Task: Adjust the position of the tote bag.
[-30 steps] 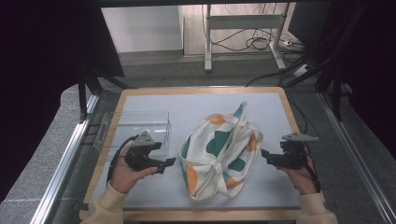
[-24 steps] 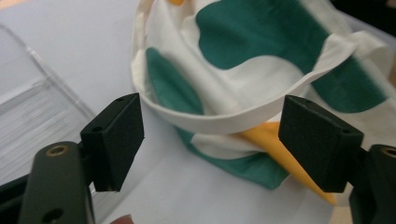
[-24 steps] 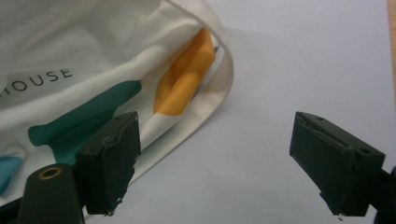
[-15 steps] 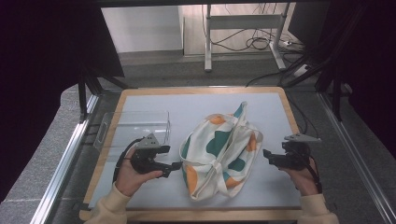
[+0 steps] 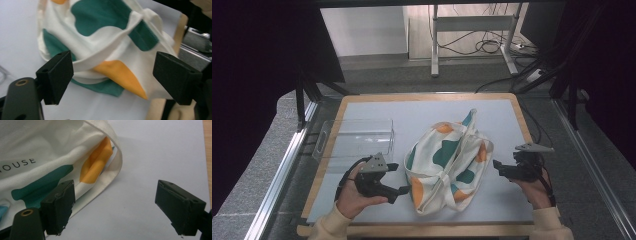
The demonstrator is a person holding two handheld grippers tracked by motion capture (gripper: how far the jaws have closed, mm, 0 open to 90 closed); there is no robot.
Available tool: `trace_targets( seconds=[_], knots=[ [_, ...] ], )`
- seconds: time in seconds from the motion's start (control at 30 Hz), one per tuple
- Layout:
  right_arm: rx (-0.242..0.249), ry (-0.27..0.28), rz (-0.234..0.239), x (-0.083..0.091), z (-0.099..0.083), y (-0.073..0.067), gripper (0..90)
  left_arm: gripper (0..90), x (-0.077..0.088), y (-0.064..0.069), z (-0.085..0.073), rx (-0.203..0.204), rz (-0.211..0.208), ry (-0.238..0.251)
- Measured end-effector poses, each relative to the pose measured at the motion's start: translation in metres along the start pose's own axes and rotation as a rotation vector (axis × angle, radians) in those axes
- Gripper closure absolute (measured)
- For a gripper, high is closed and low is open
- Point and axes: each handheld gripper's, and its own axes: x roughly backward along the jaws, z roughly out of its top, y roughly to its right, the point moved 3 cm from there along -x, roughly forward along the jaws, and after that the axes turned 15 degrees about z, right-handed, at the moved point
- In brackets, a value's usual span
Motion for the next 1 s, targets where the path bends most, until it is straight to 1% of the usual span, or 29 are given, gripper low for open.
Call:
trace_targets(
  seconds=[0.13, 0.2, 0.27, 0.33, 0.53, 0.57, 0.6, 0.63, 0.7, 0.73, 0.8, 0.83, 0.9, 0.93, 0.97, 1.0],
  knots=[
    [-0.002, 0.001, -0.004, 0.0, 0.0, 0.0, 16.6, 15.3, 0.001, 0.012, -0.005, -0.025, -0.036, -0.002],
    [-0.002, -0.001, -0.005, -0.001, 0.0, 0.0, 16.6, 15.3, 0.001, 0.019, -0.006, -0.038, -0.072, 0.006],
    [-0.002, -0.004, -0.004, -0.002, 0.0, -0.001, 16.6, 15.3, 0.001, 0.024, -0.007, -0.067, -0.083, 0.006],
    [0.0, -0.008, 0.0, -0.003, 0.0, -0.001, 16.6, 15.0, 0.0, 0.03, -0.008, -0.076, -0.099, 0.002],
    [0.002, -0.016, 0.0, -0.005, 0.0, -0.002, 16.5, 14.9, -0.016, 0.05, -0.013, -0.116, -0.134, -0.043],
    [0.002, -0.016, 0.0, -0.005, 0.0, -0.002, 16.5, 14.7, -0.016, 0.05, -0.013, -0.116, -0.134, -0.043],
    [0.003, -0.017, 0.0, -0.005, 0.0, -0.002, 16.6, 14.7, -0.019, 0.055, -0.014, -0.129, -0.144, -0.049],
    [0.003, -0.017, -0.001, -0.005, 0.0, -0.002, 16.5, 14.6, -0.021, 0.057, -0.015, -0.122, -0.15, -0.048],
    [0.003, -0.018, -0.003, -0.005, -0.001, -0.001, 16.5, 13.9, -0.023, 0.06, -0.016, -0.146, -0.161, -0.057],
    [0.003, -0.02, -0.003, -0.006, -0.001, -0.001, 16.5, 13.8, -0.025, 0.062, -0.017, -0.138, -0.163, -0.058],
    [0.001, -0.02, -0.004, -0.006, -0.001, -0.001, 16.5, 16.0, -0.027, 0.062, -0.018, -0.153, -0.144, -0.064],
    [0.001, -0.019, -0.004, -0.006, -0.001, -0.001, 16.5, 18.7, -0.029, 0.063, -0.019, -0.14, -0.136, -0.059],
    [0.003, -0.017, -0.004, -0.005, -0.001, -0.001, 16.5, 24.2, -0.03, 0.063, -0.019, -0.138, -0.129, -0.06],
    [0.003, -0.017, -0.004, -0.005, -0.001, -0.001, 16.5, 27.8, -0.031, 0.06, -0.02, -0.137, -0.112, -0.057],
    [0.004, -0.018, -0.004, -0.005, -0.001, -0.001, 16.5, 29.9, -0.031, 0.061, -0.021, -0.124, -0.117, -0.052],
    [0.004, -0.019, -0.005, -0.005, -0.001, -0.001, 16.5, 32.3, -0.031, 0.06, -0.021, -0.127, -0.118, -0.05]
  ],
)
